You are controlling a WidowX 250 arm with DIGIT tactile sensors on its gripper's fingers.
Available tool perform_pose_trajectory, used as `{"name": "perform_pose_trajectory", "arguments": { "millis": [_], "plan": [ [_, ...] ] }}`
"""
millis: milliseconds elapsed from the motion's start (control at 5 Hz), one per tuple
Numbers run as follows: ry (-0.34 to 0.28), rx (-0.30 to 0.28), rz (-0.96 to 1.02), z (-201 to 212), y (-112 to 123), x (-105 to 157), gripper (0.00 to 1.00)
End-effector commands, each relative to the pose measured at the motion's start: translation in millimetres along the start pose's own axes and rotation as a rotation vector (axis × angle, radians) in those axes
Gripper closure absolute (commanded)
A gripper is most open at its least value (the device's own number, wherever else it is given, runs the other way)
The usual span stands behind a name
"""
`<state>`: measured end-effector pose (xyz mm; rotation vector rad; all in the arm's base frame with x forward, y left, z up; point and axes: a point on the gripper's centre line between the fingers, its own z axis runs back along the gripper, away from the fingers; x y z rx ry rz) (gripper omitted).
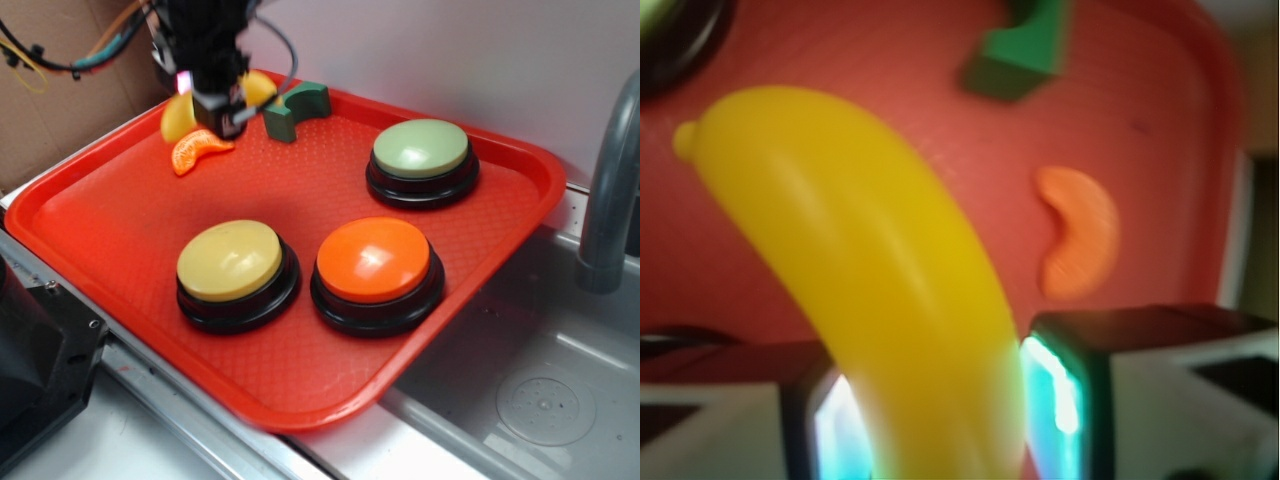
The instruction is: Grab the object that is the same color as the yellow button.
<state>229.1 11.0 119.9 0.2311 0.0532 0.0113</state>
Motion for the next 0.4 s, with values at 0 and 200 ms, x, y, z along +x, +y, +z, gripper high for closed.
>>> {"name": "perform_pose_trajectory", "arguments": {
  "millis": [0,200],
  "plan": [
    [-0.056,-0.055,0.16,78.9,-3.0,-10.1,1.0],
    [-0.13,-0.051,0.245,91.2,1.4,-23.2,1.0]
  ]
}}
